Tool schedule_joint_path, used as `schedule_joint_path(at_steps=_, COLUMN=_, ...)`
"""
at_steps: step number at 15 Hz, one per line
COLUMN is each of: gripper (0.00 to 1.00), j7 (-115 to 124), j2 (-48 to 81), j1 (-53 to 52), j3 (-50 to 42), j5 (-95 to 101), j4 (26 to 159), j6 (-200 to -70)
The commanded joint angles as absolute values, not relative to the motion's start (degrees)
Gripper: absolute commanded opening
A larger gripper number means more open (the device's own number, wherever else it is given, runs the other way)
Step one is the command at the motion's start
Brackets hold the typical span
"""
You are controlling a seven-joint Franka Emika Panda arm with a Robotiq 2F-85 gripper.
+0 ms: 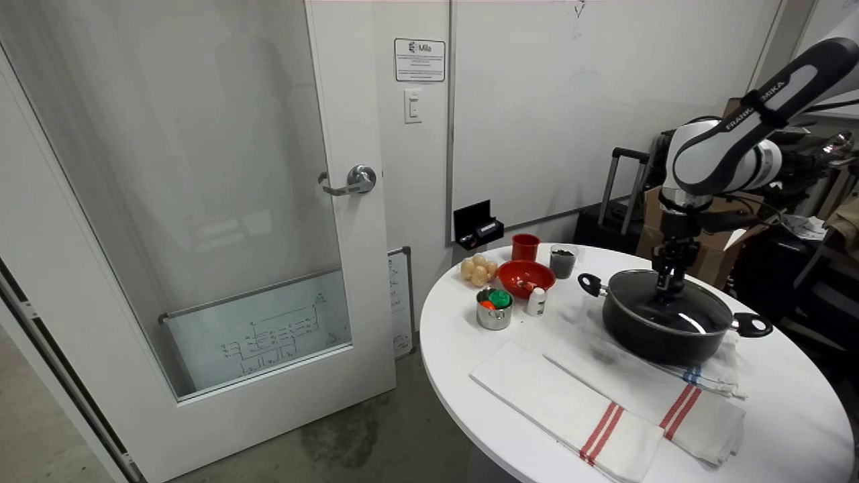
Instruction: Put the lid on the pot
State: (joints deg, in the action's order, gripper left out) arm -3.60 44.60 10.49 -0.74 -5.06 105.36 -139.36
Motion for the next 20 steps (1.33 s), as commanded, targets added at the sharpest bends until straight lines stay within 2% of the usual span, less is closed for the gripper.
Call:
schedule_joint_path(at_steps=1, gripper=0.25, j7=-5.21, j2=43.29, j1=11.78, j3=0.01, j5=-6.90, j4=106.82, j6=-140.38)
schedule_joint_path(at_steps=10, gripper=0.25, j7=-4.68, j2=43.60, j1=10.72, j3=-0.63, j5=-5.54, j4=106.05, j6=-139.88)
schedule_joint_path(at_steps=11, gripper=0.75, j7=-4.60, j2=43.63, j1=10.56, j3=-0.65, j5=-5.43, j4=105.97, j6=-139.79)
schedule_joint_path(at_steps=12, gripper=0.76, j7=-4.50, j2=43.63, j1=10.43, j3=-0.70, j5=-5.36, j4=105.97, j6=-139.84)
schedule_joint_path(at_steps=15, gripper=0.95, j7=-4.37, j2=43.42, j1=10.06, j3=-0.78, j5=-5.23, j4=106.03, j6=-140.02)
schedule_joint_path(at_steps=16, gripper=0.99, j7=-4.38, j2=43.38, j1=9.99, j3=-0.77, j5=-5.23, j4=106.03, j6=-140.04)
schedule_joint_path(at_steps=20, gripper=1.00, j7=-4.34, j2=42.76, j1=9.83, j3=-0.76, j5=-5.33, j4=106.39, j6=-140.32)
